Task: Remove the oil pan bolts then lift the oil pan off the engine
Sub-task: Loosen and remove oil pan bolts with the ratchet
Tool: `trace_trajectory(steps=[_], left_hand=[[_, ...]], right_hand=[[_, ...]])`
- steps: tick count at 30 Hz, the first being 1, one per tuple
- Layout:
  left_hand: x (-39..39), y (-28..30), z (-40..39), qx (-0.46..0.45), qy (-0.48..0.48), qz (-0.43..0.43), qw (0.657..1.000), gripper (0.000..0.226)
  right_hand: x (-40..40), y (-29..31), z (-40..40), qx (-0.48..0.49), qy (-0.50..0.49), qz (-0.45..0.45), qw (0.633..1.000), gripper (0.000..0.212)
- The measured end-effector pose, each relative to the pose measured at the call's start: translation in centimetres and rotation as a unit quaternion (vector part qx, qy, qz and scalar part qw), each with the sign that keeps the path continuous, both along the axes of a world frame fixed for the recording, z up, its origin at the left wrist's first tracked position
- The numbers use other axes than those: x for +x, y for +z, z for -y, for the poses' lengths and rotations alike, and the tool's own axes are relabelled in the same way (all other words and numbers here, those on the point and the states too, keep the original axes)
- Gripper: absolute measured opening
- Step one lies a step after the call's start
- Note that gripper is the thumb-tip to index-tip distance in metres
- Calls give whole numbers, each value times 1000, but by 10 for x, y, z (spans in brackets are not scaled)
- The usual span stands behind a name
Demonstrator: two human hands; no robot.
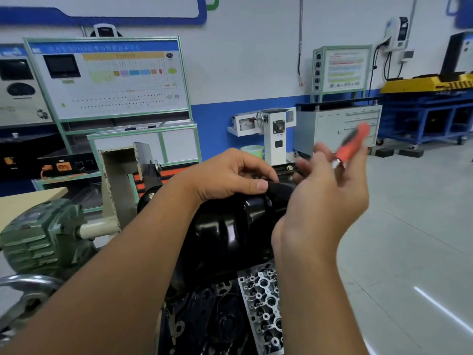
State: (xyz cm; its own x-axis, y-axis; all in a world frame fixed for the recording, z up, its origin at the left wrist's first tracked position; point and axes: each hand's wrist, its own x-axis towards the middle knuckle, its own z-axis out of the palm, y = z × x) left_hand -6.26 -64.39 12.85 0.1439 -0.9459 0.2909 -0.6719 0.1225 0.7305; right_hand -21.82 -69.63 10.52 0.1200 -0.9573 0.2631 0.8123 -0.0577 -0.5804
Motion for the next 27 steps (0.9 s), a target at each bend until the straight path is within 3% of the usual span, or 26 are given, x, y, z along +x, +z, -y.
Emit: trace_trajectory(steps=[2,5,7,9,11,15,17,19,21,22,27], left_hand=[[-1,-2,-2,-13,-1,-20,1000,27],[-2,-4,-4,-27,-9,-30,999,32],[-1,-3,-2,-10,-7,-36,999,27],[1,-2,0,4,-5,-33,999,25],[2,-1,-1,9,-4,-25,1000,23],[3,-4,-3,-51,54,-63,995,18],[7,-4,1,-138,164,-80,974,17],[14,-5,6,-177,328,-22,928,27],[18,-6,6,-150,458,40,875,33],[19,-6,6,-124,484,56,864,34],[13,-6,10,76,420,150,892,34]], right_hand=[[-2,0,10,-140,76,-48,986,61],[-13,5,21,-299,242,-86,919,52],[-10,2,22,-242,189,-75,949,49],[-4,0,13,-88,58,-48,993,47],[1,-3,4,0,-41,-33,999,49],[5,-1,-1,-116,19,-46,992,59],[4,0,-3,-139,45,-33,989,59],[3,-2,-4,-98,42,11,994,60],[0,-2,-3,-47,27,72,996,61],[-2,-2,-1,-32,16,93,995,62],[-14,2,13,-24,-27,126,991,64]])
